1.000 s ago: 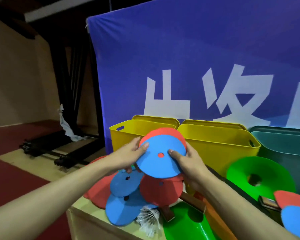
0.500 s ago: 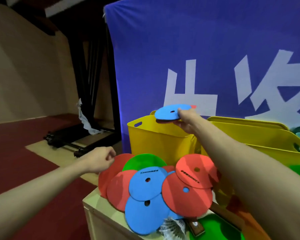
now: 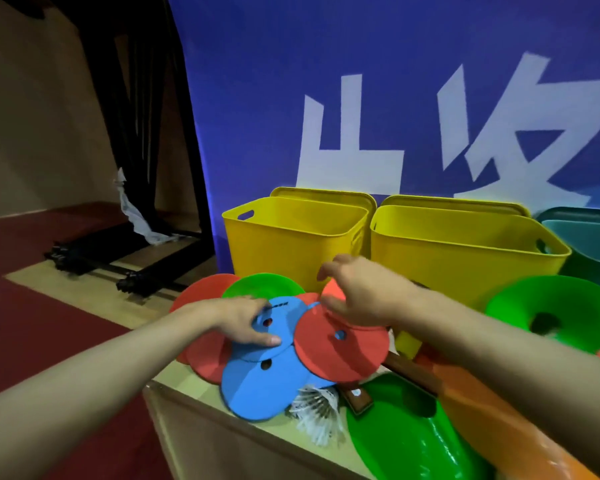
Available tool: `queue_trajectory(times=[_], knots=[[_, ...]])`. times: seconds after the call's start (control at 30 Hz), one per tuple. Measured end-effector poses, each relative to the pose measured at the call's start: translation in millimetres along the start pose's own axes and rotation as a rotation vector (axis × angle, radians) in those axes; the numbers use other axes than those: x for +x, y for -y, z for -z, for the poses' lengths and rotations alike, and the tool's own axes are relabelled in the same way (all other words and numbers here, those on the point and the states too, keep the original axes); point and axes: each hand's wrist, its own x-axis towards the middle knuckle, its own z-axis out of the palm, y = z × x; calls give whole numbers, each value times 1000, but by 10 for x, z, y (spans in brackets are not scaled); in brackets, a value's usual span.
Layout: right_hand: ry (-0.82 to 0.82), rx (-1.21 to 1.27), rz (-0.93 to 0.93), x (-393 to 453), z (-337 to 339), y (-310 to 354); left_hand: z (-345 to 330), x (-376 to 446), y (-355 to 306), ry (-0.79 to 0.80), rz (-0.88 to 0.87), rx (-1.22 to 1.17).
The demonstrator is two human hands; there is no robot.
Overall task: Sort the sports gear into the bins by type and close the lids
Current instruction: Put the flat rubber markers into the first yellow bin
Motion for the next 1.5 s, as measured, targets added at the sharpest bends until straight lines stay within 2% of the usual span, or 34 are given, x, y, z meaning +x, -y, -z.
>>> queue_trajectory(times=[0.07, 0.13, 0.17, 0.33, 0.47, 0.6, 0.8, 0.93, 1.07, 1.2, 1.3, 1.4, 1.5], knots=[[252, -159, -69, -85, -182, 18, -45, -57, -63, 8, -46, -6], [491, -186, -128, -148, -335, 9, -132, -153, -142, 51, -82, 19], [547, -161, -127, -169, -395, -10, -183, -203, -182, 81, -87, 45], [489, -139, -36, -214, -405, -66, -294, -353, -187, 22, -160, 212], [582, -129, -24, -287, -411, -45, -342, -476, -236, 18, -199, 218], [460, -109, 60, -337, -356, -103, -434, -510, -306, -16, -200, 280], [362, -110, 198, -460, -268, -100, -372, -588, -300, -21, -227, 268], [253, -169, 173, -465, -211, -162, -243, -564, -152, -172, -237, 246], [306, -269, 108, -493, -426, -54, -382, -526, -192, -85, -108, 354], [320, -340, -62, -395, -518, -134, -512, -489, -251, -187, 20, 480], [305, -388, -45, -386, -506, -209, -479, -474, -248, -252, 18, 577], [193, -462, -18, -375, -482, -226, -383, -512, -305, -313, 16, 645], [74, -418, -51, -371, -375, -167, -187, -609, -363, -347, 60, 667]])
